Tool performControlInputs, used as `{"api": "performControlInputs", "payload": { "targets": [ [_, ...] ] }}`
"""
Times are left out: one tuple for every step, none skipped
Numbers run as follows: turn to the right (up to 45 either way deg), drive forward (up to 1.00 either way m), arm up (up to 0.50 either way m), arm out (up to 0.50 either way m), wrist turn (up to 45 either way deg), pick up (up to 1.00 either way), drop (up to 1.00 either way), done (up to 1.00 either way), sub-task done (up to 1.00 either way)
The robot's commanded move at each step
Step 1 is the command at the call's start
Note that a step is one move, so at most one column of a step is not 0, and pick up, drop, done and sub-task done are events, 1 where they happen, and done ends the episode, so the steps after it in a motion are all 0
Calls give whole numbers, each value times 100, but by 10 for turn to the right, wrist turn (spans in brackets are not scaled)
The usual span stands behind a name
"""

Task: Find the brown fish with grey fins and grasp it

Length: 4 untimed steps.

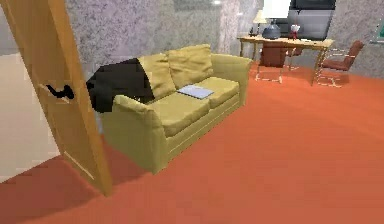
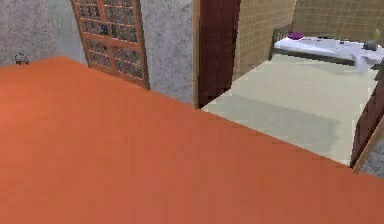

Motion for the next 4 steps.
{"api": "performControlInputs", "payload": {
  "targets": [
    [-450,0,0,0,0,0,0,0,0],
    [-60,0,0,0,0,0,0,0,0],
    [0,100,0,0,0,0,0,0,0],
    [-90,0,0,0,0,0,0,0,0]
  ]
}}
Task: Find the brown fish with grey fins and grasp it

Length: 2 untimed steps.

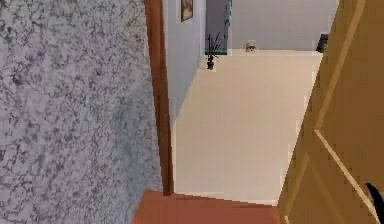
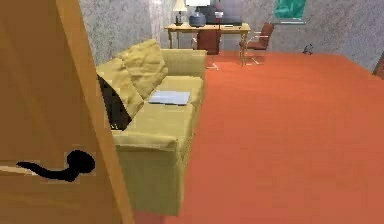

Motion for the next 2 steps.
{"api": "performControlInputs", "payload": {
  "targets": [
    [0,20,0,0,0,0,0,0,0],
    [180,0,0,0,0,0,0,0,0]
  ]
}}
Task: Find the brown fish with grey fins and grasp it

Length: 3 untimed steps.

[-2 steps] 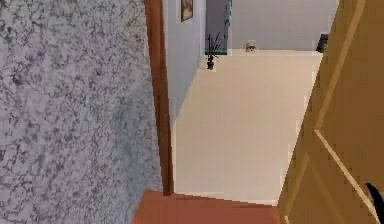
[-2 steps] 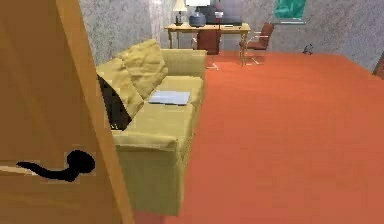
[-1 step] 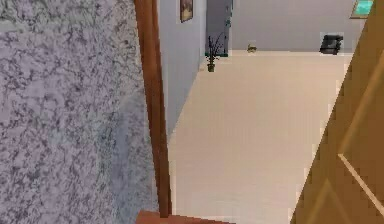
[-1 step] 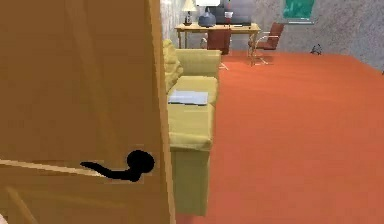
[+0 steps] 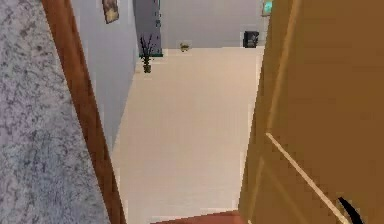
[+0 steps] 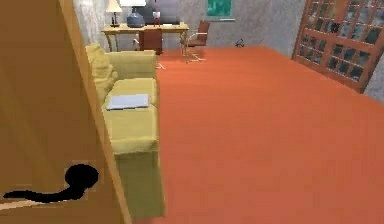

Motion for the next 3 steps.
{"api": "performControlInputs", "payload": {
  "targets": [
    [0,100,0,0,0,0,0,0,0],
    [60,0,0,0,0,0,0,0,0],
    [0,25,0,0,0,0,0,0,0]
  ]
}}
